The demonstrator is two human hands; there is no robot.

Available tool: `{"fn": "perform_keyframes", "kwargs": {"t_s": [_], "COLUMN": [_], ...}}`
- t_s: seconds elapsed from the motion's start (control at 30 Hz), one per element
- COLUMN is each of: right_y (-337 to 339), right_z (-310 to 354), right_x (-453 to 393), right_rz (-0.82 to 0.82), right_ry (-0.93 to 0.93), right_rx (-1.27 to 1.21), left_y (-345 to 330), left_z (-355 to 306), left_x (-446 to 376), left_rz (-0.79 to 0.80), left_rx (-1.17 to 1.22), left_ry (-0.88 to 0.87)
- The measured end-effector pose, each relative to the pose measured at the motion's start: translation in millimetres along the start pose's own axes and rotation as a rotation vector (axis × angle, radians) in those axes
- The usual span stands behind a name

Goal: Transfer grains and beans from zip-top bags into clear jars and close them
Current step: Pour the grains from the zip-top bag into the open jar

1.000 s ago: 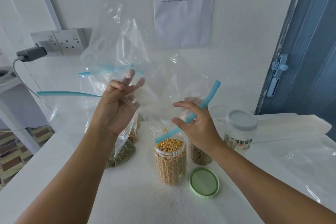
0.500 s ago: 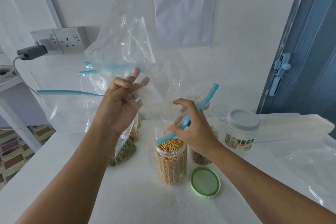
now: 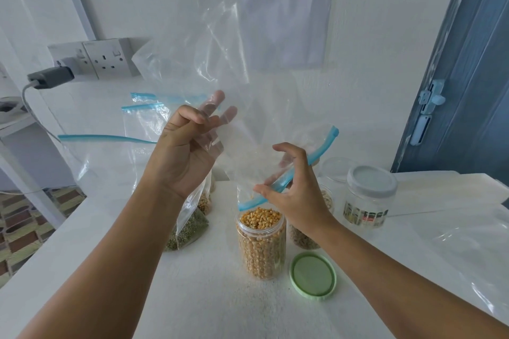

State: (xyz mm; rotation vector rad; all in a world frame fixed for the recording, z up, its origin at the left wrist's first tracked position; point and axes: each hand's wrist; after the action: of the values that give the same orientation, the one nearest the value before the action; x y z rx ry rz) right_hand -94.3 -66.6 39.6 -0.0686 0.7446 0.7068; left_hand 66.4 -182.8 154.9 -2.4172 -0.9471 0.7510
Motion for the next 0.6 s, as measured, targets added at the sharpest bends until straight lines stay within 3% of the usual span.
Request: {"fn": "perform_keyframes", "kwargs": {"t_s": [0.17, 0.37, 0.6], "right_y": [1.2, 0.0, 2.6], "right_z": [-0.1, 2.5, -0.8], "right_x": [2.2, 3.2, 2.5], "right_rz": [0.038, -0.040, 0.056], "right_ry": [-0.052, -0.012, -0.112], "right_rx": [-0.044, -0.018, -0.127], "left_y": [1.9, -2.8, -5.8], "left_z": [2.2, 1.8, 0.1], "left_x": [0.5, 0.6, 0.5], "left_rz": [-0.018, -0.014, -0.010], "left_rx": [-0.014, -0.024, -0.037], "left_ry": [0.010, 0.015, 0.011]}}
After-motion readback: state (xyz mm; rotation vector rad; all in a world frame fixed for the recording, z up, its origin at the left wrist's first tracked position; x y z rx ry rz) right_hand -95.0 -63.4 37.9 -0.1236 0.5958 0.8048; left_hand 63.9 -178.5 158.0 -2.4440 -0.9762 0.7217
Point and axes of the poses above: each hand's wrist, its own x-axis away from the middle knuckle, its own y-axis out of the back of the hand, z = x × y, and after that the axes turned 7 degrees about -z, right-handed
